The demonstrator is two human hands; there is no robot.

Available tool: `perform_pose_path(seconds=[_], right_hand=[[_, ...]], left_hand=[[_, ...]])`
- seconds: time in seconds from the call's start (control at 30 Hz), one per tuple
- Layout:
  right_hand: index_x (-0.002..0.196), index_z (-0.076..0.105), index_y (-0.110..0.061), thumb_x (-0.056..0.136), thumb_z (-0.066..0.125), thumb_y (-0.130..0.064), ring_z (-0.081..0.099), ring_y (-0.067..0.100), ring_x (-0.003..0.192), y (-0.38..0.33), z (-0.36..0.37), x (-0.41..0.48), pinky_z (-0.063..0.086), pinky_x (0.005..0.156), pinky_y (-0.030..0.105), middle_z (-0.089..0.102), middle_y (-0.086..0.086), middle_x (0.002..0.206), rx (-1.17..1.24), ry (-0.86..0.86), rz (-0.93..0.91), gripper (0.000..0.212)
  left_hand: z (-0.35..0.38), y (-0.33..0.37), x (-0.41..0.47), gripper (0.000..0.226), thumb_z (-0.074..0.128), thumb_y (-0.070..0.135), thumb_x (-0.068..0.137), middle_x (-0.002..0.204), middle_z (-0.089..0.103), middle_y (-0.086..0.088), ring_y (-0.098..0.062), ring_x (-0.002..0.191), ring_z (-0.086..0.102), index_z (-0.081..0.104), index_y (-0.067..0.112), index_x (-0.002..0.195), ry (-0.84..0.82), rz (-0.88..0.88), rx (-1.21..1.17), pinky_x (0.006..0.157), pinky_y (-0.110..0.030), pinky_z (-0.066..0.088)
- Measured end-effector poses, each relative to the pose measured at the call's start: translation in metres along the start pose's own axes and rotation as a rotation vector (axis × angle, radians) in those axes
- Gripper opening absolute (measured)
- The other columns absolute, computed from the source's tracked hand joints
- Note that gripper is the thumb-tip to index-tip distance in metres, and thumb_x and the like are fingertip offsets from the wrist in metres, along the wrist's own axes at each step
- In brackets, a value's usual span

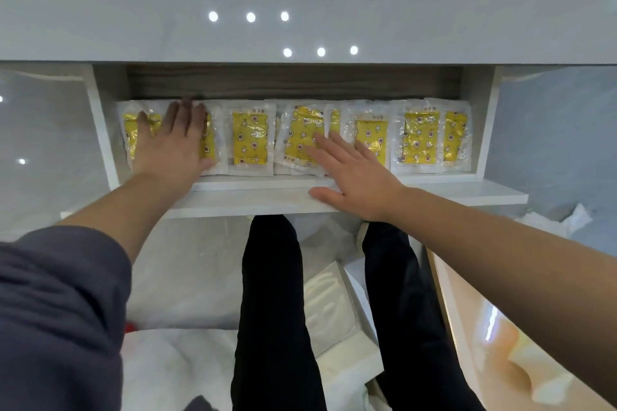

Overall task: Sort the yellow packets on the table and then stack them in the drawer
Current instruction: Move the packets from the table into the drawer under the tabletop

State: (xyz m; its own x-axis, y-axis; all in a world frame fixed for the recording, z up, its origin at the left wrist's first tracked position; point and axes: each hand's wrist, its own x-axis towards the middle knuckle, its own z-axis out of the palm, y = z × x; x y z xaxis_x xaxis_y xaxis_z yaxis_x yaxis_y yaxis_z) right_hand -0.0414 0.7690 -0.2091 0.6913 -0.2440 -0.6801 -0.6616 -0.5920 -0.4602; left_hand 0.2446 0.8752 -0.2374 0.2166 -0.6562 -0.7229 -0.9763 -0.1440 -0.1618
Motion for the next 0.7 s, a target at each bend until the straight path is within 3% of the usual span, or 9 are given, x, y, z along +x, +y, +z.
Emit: perform_pose_path(seconds=[0.13, 0.2, 0.27, 0.33, 0.4, 0.47, 0.7], right_hand=[[0.155, 0.005, -0.027, 0.094, 0.037, -0.062, -0.006, 0.017, 0.15, -0.003, 0.0, -0.014, 0.005, 0.121, 0.044, -0.006, -0.004, 0.163, 0.068, -0.064, -0.032, 0.078], [0.155, 0.003, -0.023, 0.095, 0.048, -0.051, -0.006, 0.017, 0.15, -0.001, 0.003, -0.022, 0.008, 0.122, 0.041, -0.007, -0.003, 0.163, -0.008, -0.142, -0.052, 0.081], [0.155, 0.006, -0.021, 0.095, 0.055, -0.031, -0.004, 0.017, 0.15, 0.002, 0.004, -0.026, 0.012, 0.122, 0.039, -0.006, -0.002, 0.163, -0.081, -0.184, -0.03, 0.079], [0.154, 0.014, -0.02, 0.094, 0.055, -0.018, -0.001, 0.018, 0.15, 0.003, 0.003, -0.027, 0.015, 0.121, 0.038, -0.001, -0.001, 0.163, -0.09, -0.182, -0.01, 0.073], [0.153, 0.018, -0.02, 0.093, 0.052, -0.008, 0.001, 0.019, 0.15, 0.002, 0.001, -0.026, 0.017, 0.119, 0.036, 0.003, -0.001, 0.163, -0.085, -0.19, -0.003, 0.07], [0.153, 0.018, -0.02, 0.093, 0.05, -0.003, 0.003, 0.017, 0.15, 0.001, 0.002, -0.026, 0.019, 0.118, 0.036, 0.006, -0.001, 0.163, -0.076, -0.196, 0.008, 0.07], [0.152, 0.022, -0.022, 0.095, 0.051, -0.007, 0.01, 0.016, 0.149, 0.005, -0.001, -0.022, 0.026, 0.115, 0.036, 0.012, -0.002, 0.162, -0.058, -0.194, 0.014, 0.066]], left_hand=[[-0.006, -0.003, -0.027, 0.087, 0.028, 0.069, 0.087, 0.162, -0.002, -0.004, -0.021, 0.149, -0.001, 0.005, 0.018, 0.154, 0.006, 0.205, -0.297, 0.118, -0.049, 0.009], [-0.012, -0.002, -0.049, 0.092, 0.018, 0.079, 0.082, 0.162, -0.001, 0.003, -0.014, 0.149, 0.002, 0.006, 0.023, 0.154, -0.038, 0.383, -0.369, 0.119, -0.041, 0.011], [-0.013, 0.002, -0.062, 0.094, 0.025, 0.081, 0.08, 0.16, -0.003, 0.009, -0.013, 0.147, 0.01, 0.005, 0.027, 0.155, -0.098, 0.461, -0.378, 0.118, -0.035, 0.015], [-0.004, 0.006, -0.063, 0.088, 0.042, 0.07, 0.084, 0.159, -0.002, 0.012, -0.016, 0.145, 0.024, 0.009, 0.03, 0.154, -0.142, 0.488, -0.365, 0.114, -0.035, 0.028], [0.004, 0.01, -0.061, 0.073, 0.058, 0.041, 0.092, 0.16, 0.008, 0.011, -0.019, 0.14, 0.034, 0.017, 0.032, 0.152, -0.146, 0.492, -0.371, 0.109, -0.036, 0.038], [0.008, 0.011, -0.059, 0.072, 0.057, 0.015, 0.092, 0.16, 0.013, 0.011, -0.019, 0.138, 0.038, 0.021, 0.033, 0.151, -0.135, 0.475, -0.382, 0.105, -0.037, 0.041], [0.004, 0.007, -0.054, 0.073, 0.053, 0.01, 0.093, 0.16, 0.012, 0.012, -0.018, 0.139, 0.035, 0.018, 0.034, 0.152, -0.144, 0.466, -0.363, 0.104, -0.035, 0.042]])
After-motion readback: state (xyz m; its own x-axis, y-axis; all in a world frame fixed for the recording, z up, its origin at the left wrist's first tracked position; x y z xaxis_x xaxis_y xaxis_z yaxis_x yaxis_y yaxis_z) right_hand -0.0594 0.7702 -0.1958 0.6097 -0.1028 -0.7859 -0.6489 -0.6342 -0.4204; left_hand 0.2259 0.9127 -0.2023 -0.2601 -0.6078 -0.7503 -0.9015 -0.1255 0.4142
